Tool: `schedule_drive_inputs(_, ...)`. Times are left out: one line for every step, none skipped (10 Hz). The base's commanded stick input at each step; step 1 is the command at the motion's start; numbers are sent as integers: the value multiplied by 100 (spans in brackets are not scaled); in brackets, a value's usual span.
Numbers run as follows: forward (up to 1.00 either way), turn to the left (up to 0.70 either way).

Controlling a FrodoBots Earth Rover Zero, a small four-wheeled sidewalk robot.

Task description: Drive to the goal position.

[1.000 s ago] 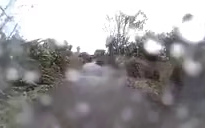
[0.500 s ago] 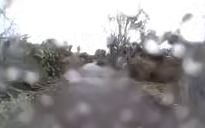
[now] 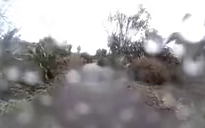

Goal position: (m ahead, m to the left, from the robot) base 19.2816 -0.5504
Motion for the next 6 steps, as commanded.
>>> schedule_drive_inputs(100, 0)
schedule_drive_inputs(100, 0)
schedule_drive_inputs(100, 0)
schedule_drive_inputs(100, 0)
schedule_drive_inputs(100, 0)
schedule_drive_inputs(100, 0)
